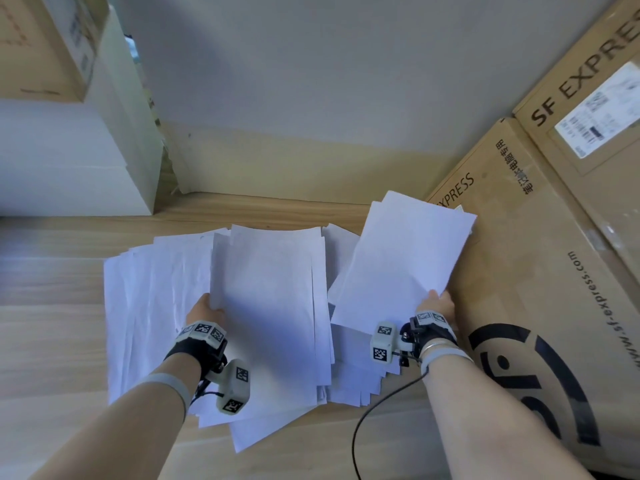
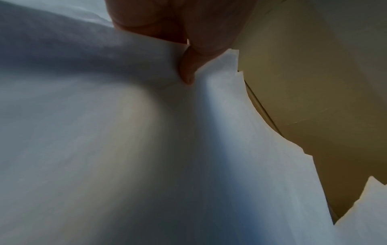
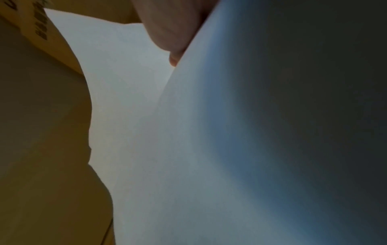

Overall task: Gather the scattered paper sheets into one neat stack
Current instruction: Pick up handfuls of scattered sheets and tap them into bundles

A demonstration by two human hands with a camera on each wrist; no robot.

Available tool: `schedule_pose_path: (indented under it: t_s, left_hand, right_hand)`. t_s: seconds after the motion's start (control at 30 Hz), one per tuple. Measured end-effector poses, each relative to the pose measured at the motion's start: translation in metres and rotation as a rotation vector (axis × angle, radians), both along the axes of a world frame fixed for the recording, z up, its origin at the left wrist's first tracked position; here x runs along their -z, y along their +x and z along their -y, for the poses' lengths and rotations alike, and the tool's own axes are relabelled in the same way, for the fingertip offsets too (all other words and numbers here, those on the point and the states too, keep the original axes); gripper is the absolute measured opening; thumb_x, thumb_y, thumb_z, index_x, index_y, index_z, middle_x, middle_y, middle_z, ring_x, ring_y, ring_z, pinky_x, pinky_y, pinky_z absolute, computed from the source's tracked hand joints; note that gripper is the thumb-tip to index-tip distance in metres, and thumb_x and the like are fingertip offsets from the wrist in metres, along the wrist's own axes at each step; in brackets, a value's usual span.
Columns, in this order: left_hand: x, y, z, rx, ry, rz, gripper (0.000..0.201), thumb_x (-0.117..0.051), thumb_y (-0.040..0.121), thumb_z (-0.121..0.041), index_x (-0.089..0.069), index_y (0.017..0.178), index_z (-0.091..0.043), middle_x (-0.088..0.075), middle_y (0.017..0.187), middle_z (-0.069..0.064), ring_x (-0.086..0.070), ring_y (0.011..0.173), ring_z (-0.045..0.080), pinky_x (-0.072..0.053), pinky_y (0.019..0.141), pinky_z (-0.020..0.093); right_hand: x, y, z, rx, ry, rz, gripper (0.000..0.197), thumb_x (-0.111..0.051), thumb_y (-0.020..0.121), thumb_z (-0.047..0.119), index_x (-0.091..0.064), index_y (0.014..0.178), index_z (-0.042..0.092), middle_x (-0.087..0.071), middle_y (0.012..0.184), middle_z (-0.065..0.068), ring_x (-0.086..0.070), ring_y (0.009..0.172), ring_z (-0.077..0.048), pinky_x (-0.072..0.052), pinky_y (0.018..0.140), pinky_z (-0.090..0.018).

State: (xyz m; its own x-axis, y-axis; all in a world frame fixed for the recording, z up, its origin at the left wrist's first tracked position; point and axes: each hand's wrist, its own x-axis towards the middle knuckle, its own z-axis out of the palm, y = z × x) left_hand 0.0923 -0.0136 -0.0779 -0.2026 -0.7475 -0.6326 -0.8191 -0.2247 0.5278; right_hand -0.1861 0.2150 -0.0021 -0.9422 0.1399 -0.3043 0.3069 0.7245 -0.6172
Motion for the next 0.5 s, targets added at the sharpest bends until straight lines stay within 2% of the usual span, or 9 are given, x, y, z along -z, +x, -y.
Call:
schedule_pose_path:
  t_s: [0.07,0.13,0.17,0.27,0.37,0.47,0.5]
  left_hand:
    - [-0.001,0.0,0.001,0.006,0.008,0.003,0.031,-0.043,0.089,0.0,-0.052,0.119,0.0,-0.06,0.115,0.028,-0.058,0.104,0.04,-0.041,0.077,0.037]
    - [-0.002,0.0,0.001,0.012,0.014,0.001,0.032,-0.042,0.089,0.0,-0.051,0.12,0.0,-0.059,0.117,0.028,-0.058,0.103,0.04,-0.04,0.077,0.037]
    - [-0.003,0.0,0.001,0.013,0.018,-0.003,0.032,-0.042,0.09,0.0,-0.05,0.121,0.0,-0.059,0.118,0.028,-0.057,0.101,0.039,-0.039,0.076,0.037]
    - [-0.003,-0.001,0.002,0.006,0.034,-0.007,0.031,-0.042,0.091,-0.001,-0.049,0.121,0.002,-0.057,0.121,0.028,-0.056,0.106,0.04,-0.041,0.079,0.038]
    - [-0.008,-0.001,0.003,-0.02,0.06,-0.031,0.026,-0.04,0.096,-0.012,-0.048,0.117,0.002,-0.052,0.13,0.028,-0.052,0.118,0.041,-0.041,0.095,0.042]
    - [-0.012,-0.002,0.003,-0.084,0.116,-0.099,0.052,-0.035,0.098,-0.032,-0.035,0.14,-0.002,-0.038,0.148,0.019,-0.038,0.135,0.035,-0.028,0.111,0.039]
    - [-0.014,-0.002,0.003,-0.101,0.134,-0.126,0.057,-0.037,0.097,-0.036,-0.032,0.143,-0.002,-0.035,0.15,0.017,-0.035,0.137,0.034,-0.026,0.113,0.039]
  right_hand:
    - [0.0,-0.002,0.006,-0.041,-0.022,0.006,0.036,-0.036,0.098,0.014,-0.048,0.125,-0.007,-0.055,0.127,-0.026,-0.056,0.108,-0.035,-0.042,0.085,-0.036]
    - [0.004,0.003,0.016,-0.103,-0.041,0.037,0.034,-0.039,0.097,0.016,-0.053,0.119,-0.008,-0.059,0.122,-0.027,-0.055,0.096,-0.03,-0.039,0.078,-0.033]
    - [0.007,0.008,0.021,-0.126,-0.049,0.052,0.034,-0.041,0.097,0.016,-0.054,0.117,-0.008,-0.06,0.12,-0.027,-0.055,0.094,-0.029,-0.041,0.079,-0.035]
    - [0.015,0.027,0.036,-0.176,-0.067,0.103,0.034,-0.041,0.096,0.014,-0.054,0.121,-0.006,-0.059,0.123,-0.025,-0.057,0.109,-0.035,-0.044,0.093,-0.039]
    - [0.022,0.053,0.05,-0.317,-0.038,0.192,0.034,-0.039,0.098,0.011,-0.051,0.127,-0.001,-0.057,0.128,-0.021,-0.053,0.117,-0.035,-0.041,0.096,-0.034]
    - [0.028,0.08,0.063,-0.492,0.038,0.285,0.035,-0.038,0.098,0.01,-0.049,0.13,0.002,-0.054,0.132,-0.019,-0.052,0.119,-0.034,-0.041,0.096,-0.032]
    - [0.032,0.089,0.067,-0.555,0.067,0.316,0.036,-0.039,0.097,0.01,-0.049,0.13,0.004,-0.054,0.133,-0.017,-0.053,0.119,-0.033,-0.041,0.096,-0.031]
